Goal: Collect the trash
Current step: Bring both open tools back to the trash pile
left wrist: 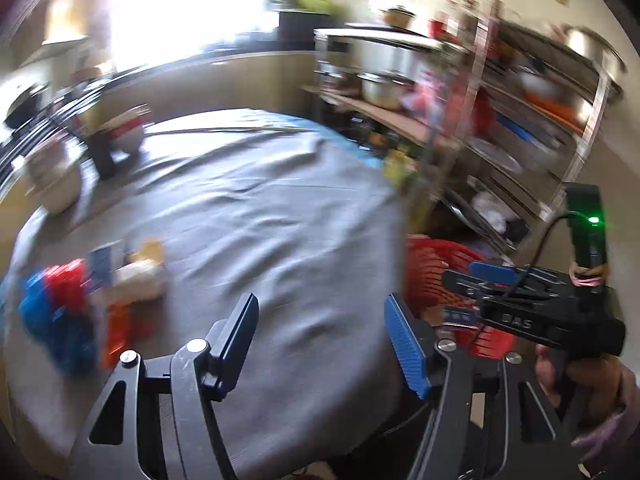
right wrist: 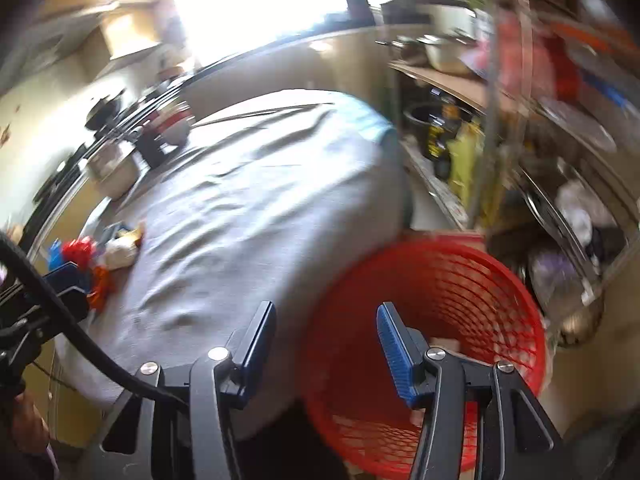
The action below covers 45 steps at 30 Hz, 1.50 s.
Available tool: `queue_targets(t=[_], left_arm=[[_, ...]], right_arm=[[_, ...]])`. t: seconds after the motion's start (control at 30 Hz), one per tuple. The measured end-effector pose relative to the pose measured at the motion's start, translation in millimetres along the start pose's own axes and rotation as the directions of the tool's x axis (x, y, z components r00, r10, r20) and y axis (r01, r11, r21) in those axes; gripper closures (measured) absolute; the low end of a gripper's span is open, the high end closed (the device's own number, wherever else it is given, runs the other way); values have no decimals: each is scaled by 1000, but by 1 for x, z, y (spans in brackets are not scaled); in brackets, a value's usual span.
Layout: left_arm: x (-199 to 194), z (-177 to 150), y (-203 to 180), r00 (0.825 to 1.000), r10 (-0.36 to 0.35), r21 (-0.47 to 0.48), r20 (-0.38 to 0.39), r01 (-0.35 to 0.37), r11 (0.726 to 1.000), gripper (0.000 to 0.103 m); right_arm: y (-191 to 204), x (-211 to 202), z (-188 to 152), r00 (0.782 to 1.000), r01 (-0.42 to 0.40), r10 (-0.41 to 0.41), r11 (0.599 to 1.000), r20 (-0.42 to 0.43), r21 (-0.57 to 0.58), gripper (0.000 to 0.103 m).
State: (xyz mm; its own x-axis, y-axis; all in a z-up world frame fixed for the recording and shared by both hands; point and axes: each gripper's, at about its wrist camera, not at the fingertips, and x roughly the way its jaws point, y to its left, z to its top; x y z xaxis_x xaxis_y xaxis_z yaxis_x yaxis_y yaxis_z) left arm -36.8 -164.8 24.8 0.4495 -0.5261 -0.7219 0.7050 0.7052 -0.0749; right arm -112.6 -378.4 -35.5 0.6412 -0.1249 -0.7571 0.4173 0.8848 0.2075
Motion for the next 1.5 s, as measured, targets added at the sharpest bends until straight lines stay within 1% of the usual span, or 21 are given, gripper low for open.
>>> queue_targets(t=[0.07,0.2,0.3,0.43,0.57,0.8,0.9,0.97,1.03,1.07,1.1,1.17,1.23,1.33,1.4,1.43,1.5], left_arm=[[-10,-7,24,999,44,-47,7,-44,998,37],[-28,-20,61,993,111,-121,26,-107,987,37],[-41,-28,85,987,156,-164,43,-147,975,37],[-53,-36,109,979,196,-208,58,-180,961,37],[-61,-43,126,971,227,-242,68,-205,948,37],[-64,-52,149,966,250,-283,66,-222,933,36],[-63,-54,160,964,260,-303,58,-231,925,36],[-62,-55,168,962,268,-318,49,-240,917,35],[-61,-56,178,960,277,-336,38,-249,908,35],[-61,-57,183,959,282,-346,34,-253,904,35],[-61,-57,187,958,285,-353,32,-256,900,35],[-61,-57,198,956,291,-375,25,-261,890,34],[-61,-56,208,956,294,-384,21,-264,885,34],[-57,-51,221,951,309,-393,11,-280,876,33],[-52,-47,231,953,304,-406,-3,-279,870,33],[-49,-45,234,956,295,-412,-9,-272,870,33],[-42,-40,237,962,274,-419,-13,-254,872,33]], right_arm=[[25,0,4,1000,-7,7,999,-4,-45,47],[72,-2,10,1000,-22,23,991,5,-133,47],[108,-5,13,999,-21,27,978,23,-210,47],[150,-8,11,999,-25,38,955,37,-295,47],[176,-6,10,998,-26,43,939,42,-343,46],[197,-1,8,998,-41,55,924,27,-379,45],[202,4,9,997,-68,77,924,8,-376,45],[205,9,11,994,-108,111,926,-13,-362,45],[206,16,12,984,-176,172,924,-42,-341,45],[205,21,14,976,-217,208,921,-61,-324,44],[206,24,14,971,-240,229,919,-73,-313,44],[203,36,17,949,-313,293,912,-113,-264,44],[202,48,19,930,-362,338,906,-143,-218,44],[204,67,24,903,-418,390,895,-182,-155,44],[208,76,27,888,-444,417,888,-193,-125,44],[211,80,28,884,-451,424,885,-195,-119,44],[215,86,29,884,-452,426,883,-195,-122,44]])
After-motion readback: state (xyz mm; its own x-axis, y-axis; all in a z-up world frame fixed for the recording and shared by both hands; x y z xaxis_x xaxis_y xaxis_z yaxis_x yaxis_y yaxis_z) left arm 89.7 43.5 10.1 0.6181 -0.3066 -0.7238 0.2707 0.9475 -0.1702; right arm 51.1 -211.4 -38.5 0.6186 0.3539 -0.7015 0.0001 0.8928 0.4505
